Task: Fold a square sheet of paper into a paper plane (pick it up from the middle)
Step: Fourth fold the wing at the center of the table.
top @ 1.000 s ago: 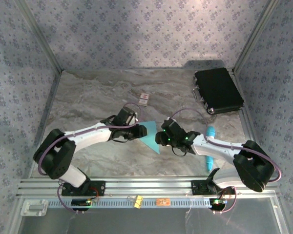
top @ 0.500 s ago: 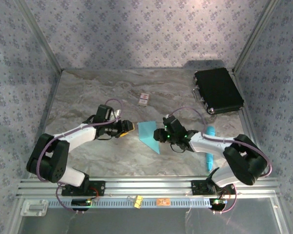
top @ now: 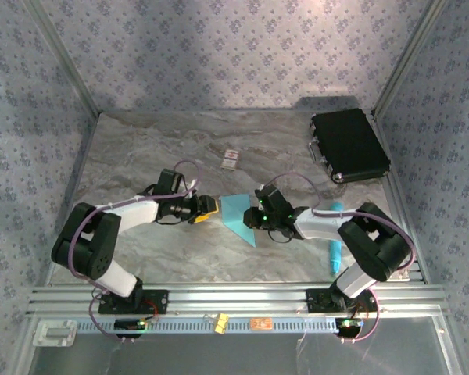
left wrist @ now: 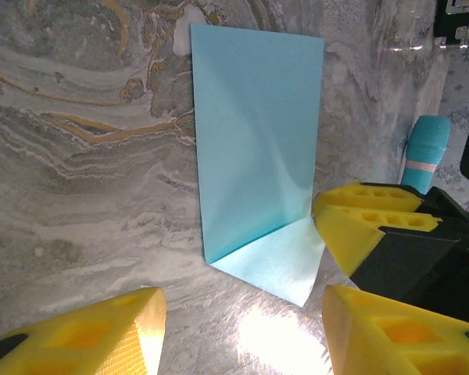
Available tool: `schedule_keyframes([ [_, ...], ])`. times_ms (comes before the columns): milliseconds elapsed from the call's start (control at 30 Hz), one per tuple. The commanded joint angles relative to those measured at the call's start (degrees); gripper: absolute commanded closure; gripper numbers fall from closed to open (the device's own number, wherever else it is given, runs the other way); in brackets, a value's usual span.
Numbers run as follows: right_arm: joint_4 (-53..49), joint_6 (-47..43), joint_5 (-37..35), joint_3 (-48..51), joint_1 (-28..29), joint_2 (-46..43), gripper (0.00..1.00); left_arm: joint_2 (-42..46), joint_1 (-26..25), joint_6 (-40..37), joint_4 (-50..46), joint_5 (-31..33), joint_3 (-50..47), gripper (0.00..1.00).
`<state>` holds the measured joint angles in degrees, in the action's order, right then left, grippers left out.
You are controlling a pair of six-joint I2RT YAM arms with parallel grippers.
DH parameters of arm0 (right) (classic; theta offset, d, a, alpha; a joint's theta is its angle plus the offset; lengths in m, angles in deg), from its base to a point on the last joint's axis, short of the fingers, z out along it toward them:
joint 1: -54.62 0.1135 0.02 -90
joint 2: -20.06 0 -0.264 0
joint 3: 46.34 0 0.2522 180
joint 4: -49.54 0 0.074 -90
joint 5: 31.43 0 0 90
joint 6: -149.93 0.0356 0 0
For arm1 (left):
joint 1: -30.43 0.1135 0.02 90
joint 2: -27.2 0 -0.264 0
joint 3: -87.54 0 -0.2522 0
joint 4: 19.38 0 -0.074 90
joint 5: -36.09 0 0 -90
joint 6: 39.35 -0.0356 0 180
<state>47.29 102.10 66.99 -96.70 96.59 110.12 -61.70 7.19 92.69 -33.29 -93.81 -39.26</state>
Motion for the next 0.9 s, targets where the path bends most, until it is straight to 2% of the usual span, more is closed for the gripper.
schedule_keyframes([
  [0,1.3,-0.3,0.3,0.1,-0.3,-1.3,0.87,-0.7,0.3,0.2,1.5,-2.1,2.1,0.45],
  [467,9.9,1.3,2.2,6.1,-1.8,-4.1,0.9,-5.6,-1.8,2.0,2.6,-4.0,5.4,0.41],
  [867,10.8,1.3,2.1,7.7,-2.4,-4.9,0.9,-11.2,-4.3,2.5,2.6,-4.3,10.2,0.42],
])
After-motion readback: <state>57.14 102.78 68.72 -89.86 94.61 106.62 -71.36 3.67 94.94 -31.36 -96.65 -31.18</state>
